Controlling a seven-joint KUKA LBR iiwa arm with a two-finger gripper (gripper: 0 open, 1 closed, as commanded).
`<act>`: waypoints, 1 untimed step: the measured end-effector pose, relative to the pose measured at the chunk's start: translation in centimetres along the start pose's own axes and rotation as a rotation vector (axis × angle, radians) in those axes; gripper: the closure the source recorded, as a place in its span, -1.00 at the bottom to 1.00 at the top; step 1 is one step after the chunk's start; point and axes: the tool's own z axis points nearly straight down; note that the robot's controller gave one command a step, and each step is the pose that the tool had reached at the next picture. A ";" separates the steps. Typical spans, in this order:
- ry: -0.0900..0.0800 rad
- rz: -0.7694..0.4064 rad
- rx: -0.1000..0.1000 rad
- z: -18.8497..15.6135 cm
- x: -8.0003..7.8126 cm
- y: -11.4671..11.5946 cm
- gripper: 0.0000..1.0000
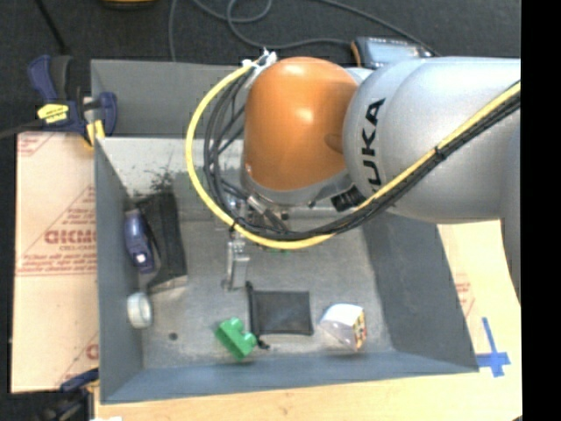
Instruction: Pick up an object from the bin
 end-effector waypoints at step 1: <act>-0.008 0.005 -0.001 -0.5 -0.2 -0.1 -1.00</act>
Offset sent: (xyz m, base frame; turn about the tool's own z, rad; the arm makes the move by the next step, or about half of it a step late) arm 0.0107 -0.1371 -0.1724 -0.3005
